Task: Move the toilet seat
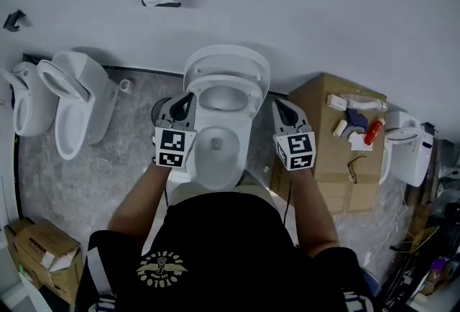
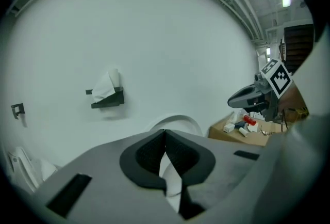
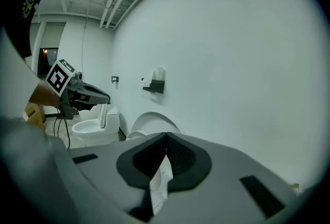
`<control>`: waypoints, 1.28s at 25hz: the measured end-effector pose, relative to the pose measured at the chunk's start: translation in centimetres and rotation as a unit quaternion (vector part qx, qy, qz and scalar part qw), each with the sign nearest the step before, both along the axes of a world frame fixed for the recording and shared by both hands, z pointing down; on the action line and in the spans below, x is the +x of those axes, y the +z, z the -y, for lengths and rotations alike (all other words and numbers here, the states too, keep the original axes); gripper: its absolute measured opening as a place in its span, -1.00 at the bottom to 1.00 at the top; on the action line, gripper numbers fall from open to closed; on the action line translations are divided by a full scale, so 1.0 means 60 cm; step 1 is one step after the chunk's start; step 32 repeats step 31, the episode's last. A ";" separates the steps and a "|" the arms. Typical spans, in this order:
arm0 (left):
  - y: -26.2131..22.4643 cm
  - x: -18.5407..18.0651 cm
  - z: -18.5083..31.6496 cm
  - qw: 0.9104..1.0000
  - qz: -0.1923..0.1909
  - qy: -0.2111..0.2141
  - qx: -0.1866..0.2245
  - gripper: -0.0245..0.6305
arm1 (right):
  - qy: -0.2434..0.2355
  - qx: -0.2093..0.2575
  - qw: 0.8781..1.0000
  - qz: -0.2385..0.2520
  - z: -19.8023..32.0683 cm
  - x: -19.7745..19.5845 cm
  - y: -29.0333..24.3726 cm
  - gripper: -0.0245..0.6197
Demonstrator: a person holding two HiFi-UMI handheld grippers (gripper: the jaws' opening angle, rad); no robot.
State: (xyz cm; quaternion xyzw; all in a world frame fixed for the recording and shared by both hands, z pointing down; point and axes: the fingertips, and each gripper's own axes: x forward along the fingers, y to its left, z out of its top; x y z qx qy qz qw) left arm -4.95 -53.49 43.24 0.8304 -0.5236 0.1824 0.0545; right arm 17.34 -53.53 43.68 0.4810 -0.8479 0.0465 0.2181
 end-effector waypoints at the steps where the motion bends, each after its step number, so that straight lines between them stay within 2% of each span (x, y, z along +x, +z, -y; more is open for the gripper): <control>1: -0.016 -0.002 -0.010 1.000 -0.002 0.001 0.008 -0.85 | 0.002 0.007 1.000 0.003 -0.010 -0.003 -0.013 -0.83; 8: -0.114 -0.014 -0.090 0.998 -0.015 0.018 0.055 -0.85 | 0.010 0.051 0.998 0.025 -0.089 -0.026 -0.105 -0.83; 14: -0.156 -0.030 -0.143 0.996 -0.025 0.042 0.078 -0.85 | 0.022 0.071 0.997 0.024 -0.154 -0.048 -0.150 -0.83; 22: -0.145 -0.025 -0.177 0.995 -0.027 0.062 0.068 -0.85 | 0.037 0.067 0.997 0.023 -0.221 -0.051 -0.161 -0.83; 32: -0.154 0.037 -0.190 0.997 -0.008 0.045 0.069 -0.85 | 0.012 0.062 0.997 0.034 -0.233 -0.001 -0.158 -0.83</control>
